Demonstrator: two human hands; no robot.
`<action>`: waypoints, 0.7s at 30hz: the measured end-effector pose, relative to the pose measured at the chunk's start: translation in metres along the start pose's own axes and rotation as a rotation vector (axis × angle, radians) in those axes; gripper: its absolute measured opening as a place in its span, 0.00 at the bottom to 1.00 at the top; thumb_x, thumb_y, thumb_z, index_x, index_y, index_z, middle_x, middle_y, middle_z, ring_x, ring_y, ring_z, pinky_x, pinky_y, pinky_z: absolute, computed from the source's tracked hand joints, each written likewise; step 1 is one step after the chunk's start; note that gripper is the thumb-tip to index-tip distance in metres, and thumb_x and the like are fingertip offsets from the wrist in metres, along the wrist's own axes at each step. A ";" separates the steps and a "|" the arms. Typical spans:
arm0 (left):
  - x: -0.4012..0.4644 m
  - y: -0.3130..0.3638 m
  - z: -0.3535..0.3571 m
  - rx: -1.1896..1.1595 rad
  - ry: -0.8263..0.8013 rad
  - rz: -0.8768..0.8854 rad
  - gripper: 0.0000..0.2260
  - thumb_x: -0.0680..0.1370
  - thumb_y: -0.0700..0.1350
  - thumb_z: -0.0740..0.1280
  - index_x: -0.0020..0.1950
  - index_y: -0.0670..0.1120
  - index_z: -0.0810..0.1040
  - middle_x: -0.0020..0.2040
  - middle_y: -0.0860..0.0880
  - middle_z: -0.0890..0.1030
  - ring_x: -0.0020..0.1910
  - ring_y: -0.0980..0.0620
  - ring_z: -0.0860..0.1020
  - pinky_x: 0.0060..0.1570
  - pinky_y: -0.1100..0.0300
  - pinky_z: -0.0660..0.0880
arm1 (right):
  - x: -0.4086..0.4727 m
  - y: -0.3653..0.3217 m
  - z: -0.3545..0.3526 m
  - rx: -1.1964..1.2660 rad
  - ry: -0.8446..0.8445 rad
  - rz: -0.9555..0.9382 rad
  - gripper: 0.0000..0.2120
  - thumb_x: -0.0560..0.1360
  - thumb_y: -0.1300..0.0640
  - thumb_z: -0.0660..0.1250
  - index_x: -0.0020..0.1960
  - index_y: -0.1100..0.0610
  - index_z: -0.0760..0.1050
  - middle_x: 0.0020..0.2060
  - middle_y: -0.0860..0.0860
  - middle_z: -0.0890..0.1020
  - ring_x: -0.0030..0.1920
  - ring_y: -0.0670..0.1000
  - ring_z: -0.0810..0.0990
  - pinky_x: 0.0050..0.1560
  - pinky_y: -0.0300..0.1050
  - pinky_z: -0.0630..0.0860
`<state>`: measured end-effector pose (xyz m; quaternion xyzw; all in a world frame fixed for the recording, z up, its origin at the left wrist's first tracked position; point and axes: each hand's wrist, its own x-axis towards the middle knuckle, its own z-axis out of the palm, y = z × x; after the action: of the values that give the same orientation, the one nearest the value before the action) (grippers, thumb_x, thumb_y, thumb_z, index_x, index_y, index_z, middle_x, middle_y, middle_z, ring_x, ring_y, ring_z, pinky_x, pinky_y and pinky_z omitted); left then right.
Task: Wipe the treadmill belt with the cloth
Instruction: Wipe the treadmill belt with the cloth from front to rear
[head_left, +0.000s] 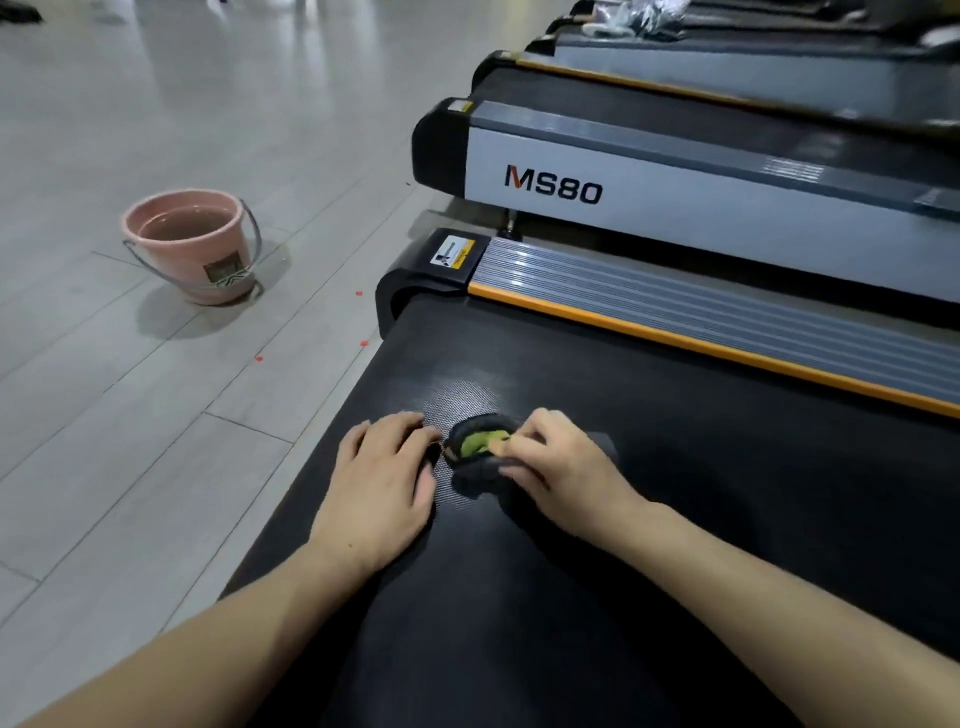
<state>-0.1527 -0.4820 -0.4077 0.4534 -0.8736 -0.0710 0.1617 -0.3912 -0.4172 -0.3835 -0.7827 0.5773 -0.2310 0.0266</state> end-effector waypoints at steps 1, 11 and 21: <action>0.000 0.000 0.002 0.005 0.006 0.022 0.18 0.78 0.50 0.55 0.65 0.51 0.76 0.67 0.53 0.74 0.68 0.51 0.71 0.72 0.48 0.62 | -0.001 0.022 -0.008 -0.059 -0.009 -0.012 0.06 0.77 0.52 0.68 0.51 0.53 0.77 0.44 0.53 0.75 0.44 0.54 0.73 0.45 0.44 0.70; 0.000 0.004 0.000 0.039 0.001 0.075 0.19 0.75 0.49 0.56 0.64 0.50 0.76 0.65 0.53 0.75 0.66 0.51 0.73 0.72 0.49 0.62 | 0.003 0.074 -0.023 -0.179 0.246 0.353 0.07 0.75 0.53 0.71 0.51 0.55 0.79 0.41 0.55 0.73 0.42 0.58 0.74 0.44 0.49 0.72; -0.001 0.005 0.001 0.038 0.027 0.059 0.16 0.75 0.48 0.57 0.61 0.50 0.76 0.63 0.53 0.76 0.64 0.51 0.72 0.71 0.49 0.63 | 0.030 0.134 -0.038 -0.268 0.218 0.413 0.12 0.78 0.47 0.63 0.53 0.55 0.76 0.47 0.58 0.74 0.52 0.62 0.74 0.52 0.54 0.74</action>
<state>-0.1566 -0.4787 -0.4075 0.4312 -0.8856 -0.0435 0.1668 -0.5189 -0.4810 -0.3812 -0.6155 0.7496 -0.2251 -0.0932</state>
